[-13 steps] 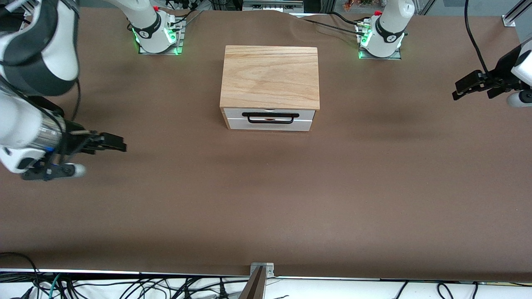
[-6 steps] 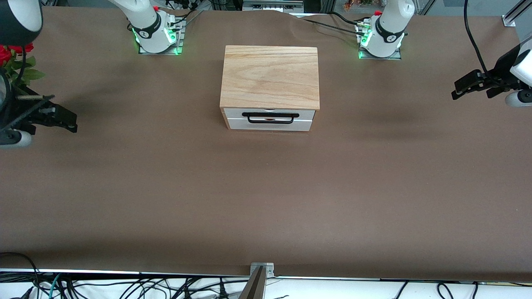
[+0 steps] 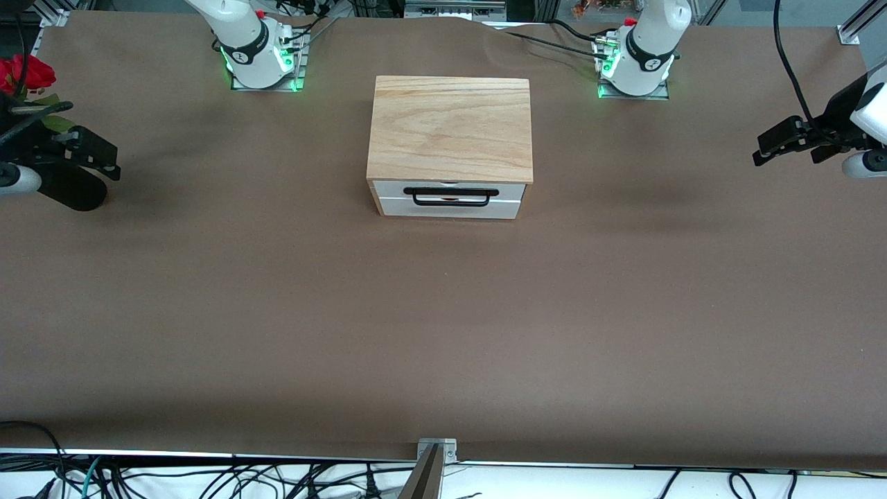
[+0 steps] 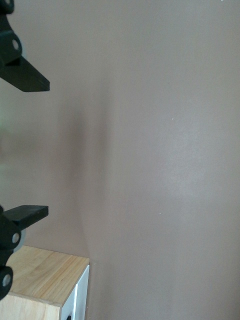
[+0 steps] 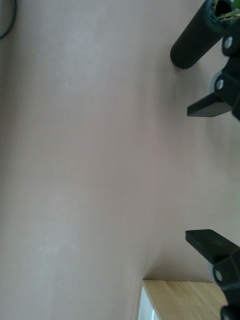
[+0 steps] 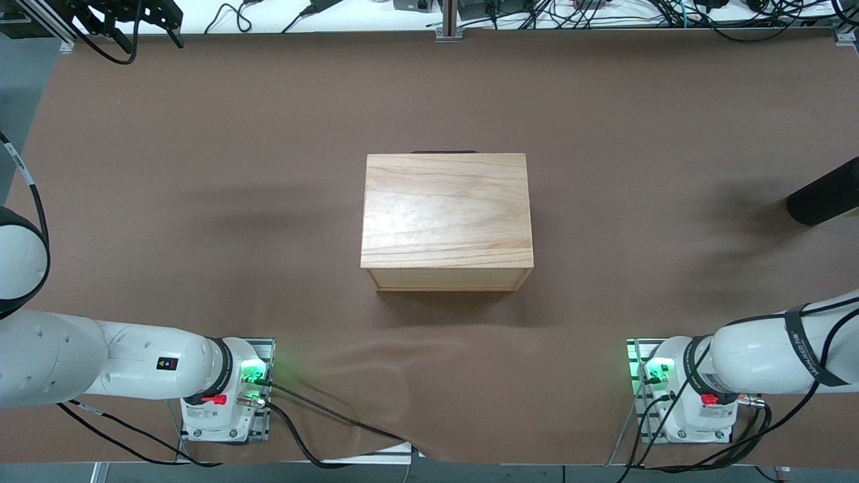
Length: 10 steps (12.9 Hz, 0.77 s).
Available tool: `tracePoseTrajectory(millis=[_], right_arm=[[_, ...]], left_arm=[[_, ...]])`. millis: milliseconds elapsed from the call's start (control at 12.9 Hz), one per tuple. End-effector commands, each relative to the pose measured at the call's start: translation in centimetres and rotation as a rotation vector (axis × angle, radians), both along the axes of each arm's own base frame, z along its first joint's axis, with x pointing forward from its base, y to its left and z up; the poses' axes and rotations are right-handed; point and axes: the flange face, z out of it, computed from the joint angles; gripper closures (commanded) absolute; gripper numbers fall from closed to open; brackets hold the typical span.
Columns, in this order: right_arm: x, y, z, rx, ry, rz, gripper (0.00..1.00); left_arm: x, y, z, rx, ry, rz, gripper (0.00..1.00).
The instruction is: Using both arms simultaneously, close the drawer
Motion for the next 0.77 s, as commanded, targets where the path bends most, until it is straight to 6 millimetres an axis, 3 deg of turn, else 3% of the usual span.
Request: tracePoseTrajectory(millis=[0,155,542,697], right_arm=[[-1.7,1.4,-0.1,-0.013,0.013,0.017,0.00],[-1.6,0.8,-0.3,-0.010,0.016,0.006,0.00],[-0.8,-3.3,-1.1,-0.011,0.021,-0.070,0.00],[0.0,-3.3,-2.2,-0.016,0.038,-0.069,0.00]], left_arm=[[-0.2,0.2,0.3,0.027,0.004,-0.013,0.00],[-0.2,0.2,0.3,0.027,0.004,-0.011,0.00],[-0.2,0.3,0.3,0.027,0.005,-0.010,0.00],[-0.2,0.4,0.3,0.027,0.005,-0.008,0.00]])
